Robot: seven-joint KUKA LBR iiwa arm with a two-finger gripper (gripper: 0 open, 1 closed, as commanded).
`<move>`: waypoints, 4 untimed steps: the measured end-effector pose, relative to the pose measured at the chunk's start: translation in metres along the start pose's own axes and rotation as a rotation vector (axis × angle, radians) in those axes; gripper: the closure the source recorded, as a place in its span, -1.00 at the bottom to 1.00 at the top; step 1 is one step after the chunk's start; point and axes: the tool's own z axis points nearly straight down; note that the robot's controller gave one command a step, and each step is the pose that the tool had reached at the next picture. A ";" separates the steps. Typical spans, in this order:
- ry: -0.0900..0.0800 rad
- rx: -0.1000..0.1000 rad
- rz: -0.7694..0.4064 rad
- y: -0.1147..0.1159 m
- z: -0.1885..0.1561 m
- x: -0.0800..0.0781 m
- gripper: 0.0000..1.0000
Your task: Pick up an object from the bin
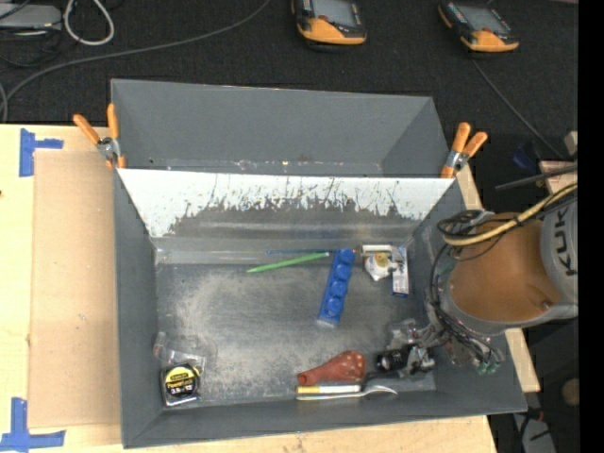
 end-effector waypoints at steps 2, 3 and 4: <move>0.003 -0.002 -0.002 0.001 -0.009 0.001 1.00; 0.004 -0.003 -0.005 0.002 -0.025 0.001 1.00; 0.004 -0.004 -0.006 0.003 -0.041 0.001 1.00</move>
Offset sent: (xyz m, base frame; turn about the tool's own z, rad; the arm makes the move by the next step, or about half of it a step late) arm 0.0001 0.0001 0.0175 -0.0005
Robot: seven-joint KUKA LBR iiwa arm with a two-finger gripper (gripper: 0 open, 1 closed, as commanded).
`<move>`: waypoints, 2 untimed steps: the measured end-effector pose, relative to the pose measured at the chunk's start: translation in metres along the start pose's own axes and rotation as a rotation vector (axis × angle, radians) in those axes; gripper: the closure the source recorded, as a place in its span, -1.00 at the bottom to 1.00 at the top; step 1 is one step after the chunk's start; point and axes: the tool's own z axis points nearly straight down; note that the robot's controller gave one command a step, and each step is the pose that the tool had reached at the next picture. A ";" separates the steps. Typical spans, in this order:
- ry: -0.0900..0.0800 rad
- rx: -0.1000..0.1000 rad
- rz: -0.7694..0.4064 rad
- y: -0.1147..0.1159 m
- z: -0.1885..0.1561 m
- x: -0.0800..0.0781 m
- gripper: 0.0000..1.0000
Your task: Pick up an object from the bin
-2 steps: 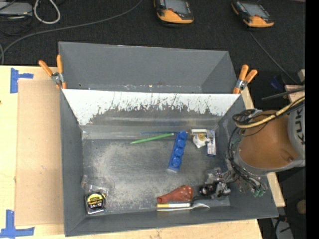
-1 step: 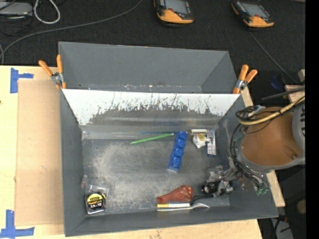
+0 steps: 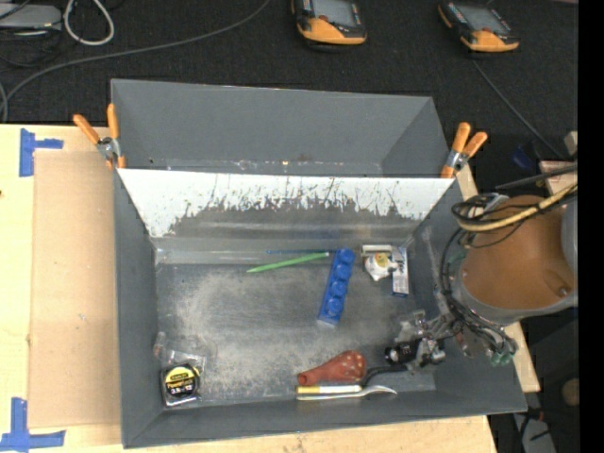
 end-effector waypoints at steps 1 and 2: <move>0.004 -0.002 -0.001 0.001 -0.027 0.001 1.00; 0.001 -0.001 0.001 0.001 -0.060 0.000 1.00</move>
Offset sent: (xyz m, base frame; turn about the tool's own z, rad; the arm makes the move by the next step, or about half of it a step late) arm -0.0011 0.0005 0.0296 -0.0004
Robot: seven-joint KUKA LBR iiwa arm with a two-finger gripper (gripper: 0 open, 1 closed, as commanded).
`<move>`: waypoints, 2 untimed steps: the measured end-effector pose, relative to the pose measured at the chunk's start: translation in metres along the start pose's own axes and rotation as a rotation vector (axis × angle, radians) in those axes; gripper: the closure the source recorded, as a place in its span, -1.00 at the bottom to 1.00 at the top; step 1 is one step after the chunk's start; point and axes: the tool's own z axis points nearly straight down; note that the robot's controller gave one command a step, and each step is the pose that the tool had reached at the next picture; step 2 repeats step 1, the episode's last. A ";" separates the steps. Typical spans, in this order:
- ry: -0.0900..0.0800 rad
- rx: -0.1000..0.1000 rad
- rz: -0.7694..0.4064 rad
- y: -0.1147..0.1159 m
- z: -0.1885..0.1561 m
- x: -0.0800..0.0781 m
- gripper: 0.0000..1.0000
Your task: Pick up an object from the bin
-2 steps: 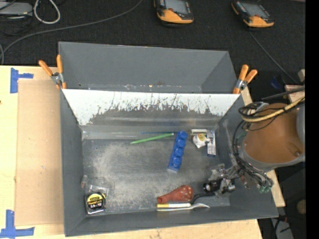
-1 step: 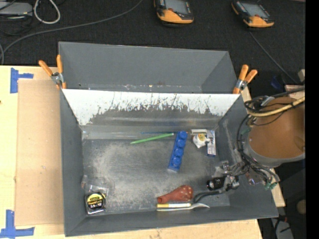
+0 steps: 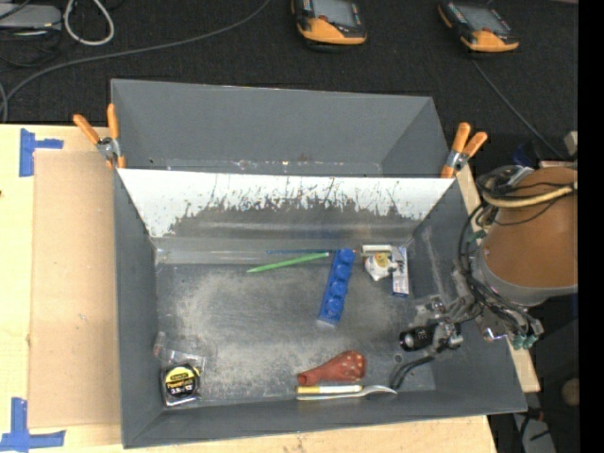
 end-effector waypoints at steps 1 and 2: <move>-0.002 0.000 -0.001 0.001 -0.010 -0.001 1.00; -0.002 0.000 -0.001 0.001 -0.010 -0.001 1.00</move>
Offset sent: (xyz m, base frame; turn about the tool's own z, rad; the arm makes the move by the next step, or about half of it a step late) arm 0.0005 0.0005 0.0225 -0.0003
